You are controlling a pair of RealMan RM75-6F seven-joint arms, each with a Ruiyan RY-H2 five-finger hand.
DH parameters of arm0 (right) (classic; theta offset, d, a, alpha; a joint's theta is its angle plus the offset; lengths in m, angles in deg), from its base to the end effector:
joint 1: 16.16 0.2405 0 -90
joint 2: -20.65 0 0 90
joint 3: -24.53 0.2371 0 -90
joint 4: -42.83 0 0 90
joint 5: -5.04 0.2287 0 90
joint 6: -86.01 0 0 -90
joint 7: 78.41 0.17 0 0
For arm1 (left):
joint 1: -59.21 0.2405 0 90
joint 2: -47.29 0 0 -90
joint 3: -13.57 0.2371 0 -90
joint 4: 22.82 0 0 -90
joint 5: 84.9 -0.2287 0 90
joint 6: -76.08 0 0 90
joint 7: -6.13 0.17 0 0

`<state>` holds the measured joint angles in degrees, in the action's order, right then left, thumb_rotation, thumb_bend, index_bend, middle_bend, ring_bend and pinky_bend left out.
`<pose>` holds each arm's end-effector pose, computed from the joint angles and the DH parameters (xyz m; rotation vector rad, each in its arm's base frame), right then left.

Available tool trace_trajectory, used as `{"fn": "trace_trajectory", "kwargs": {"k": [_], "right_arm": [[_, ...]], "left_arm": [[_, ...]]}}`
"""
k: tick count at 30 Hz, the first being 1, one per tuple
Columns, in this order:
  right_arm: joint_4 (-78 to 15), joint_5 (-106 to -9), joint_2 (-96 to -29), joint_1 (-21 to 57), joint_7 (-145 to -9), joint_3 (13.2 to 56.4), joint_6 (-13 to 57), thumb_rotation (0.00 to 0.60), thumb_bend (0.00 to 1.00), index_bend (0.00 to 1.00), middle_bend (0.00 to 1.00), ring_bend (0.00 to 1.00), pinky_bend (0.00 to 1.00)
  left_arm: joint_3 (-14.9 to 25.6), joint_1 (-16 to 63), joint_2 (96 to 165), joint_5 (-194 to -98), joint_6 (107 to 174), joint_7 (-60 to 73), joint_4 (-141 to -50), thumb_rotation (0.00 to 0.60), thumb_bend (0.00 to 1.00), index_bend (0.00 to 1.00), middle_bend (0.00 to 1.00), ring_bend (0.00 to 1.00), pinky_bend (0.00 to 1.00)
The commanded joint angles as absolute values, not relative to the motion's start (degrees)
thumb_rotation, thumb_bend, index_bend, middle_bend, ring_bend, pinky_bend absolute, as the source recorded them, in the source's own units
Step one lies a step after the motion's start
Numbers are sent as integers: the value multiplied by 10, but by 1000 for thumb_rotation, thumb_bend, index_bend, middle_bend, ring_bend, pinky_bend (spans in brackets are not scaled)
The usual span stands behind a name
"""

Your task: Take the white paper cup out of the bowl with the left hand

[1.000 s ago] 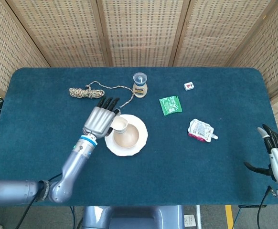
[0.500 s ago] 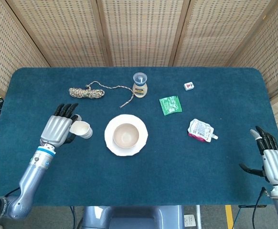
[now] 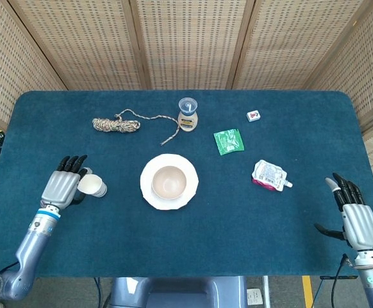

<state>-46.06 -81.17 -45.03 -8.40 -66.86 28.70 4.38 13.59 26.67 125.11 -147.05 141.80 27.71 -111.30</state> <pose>-0.3015 -0.2286 0.1258 1.3704 -1.0318 1.0500 -0.2407 0.3160 0.0175 -1.7070 -0.8997 -0.6643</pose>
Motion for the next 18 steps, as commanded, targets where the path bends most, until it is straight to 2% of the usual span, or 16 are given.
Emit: {"fn": "trace_trajectory", "kwargs": {"k": [1,3,5,8,12,15,18], "right_arm": [[-462,-811,-451,-84,-671,287,44,600,61,0,0,0,0],[-464,-811,-451,-84,-672,288,43,600,61,0,0,0,0],[-465,-812,-450,-84,-673,287,43,600,61,0,0,0,0],[-466,-815,-451,-84,-673,287,40,600,61,0,0,0,0],[-466,-817,-452,-85,-680,286,37,600,61,0,0,0,0],[-465,-814,-453,-85,-688,285,41,600,61,0,0,0,0],[-465,-814,-455,-84,-692,284,42,600,61,0,0,0,0]], "left_arm": [[136,274,1254,-1469,1412,272,-1105,600,302,170,0,0,0],[135,279,1251,-1470,1414,270,-1106,600,222,47,0,0,0],[133,287,1246,-1475,1424,264,-1113,600,172,1,0,0,0],[129,304,1236,-1489,1452,247,-1129,600,143,0,0,0,0],[125,348,1222,-1545,1540,200,-1154,600,139,0,0,0,0],[134,382,1223,-1597,1609,187,-1144,600,136,0,0,0,0],[140,398,1226,-1619,1639,196,-1129,600,135,0,0,0,0]]}}
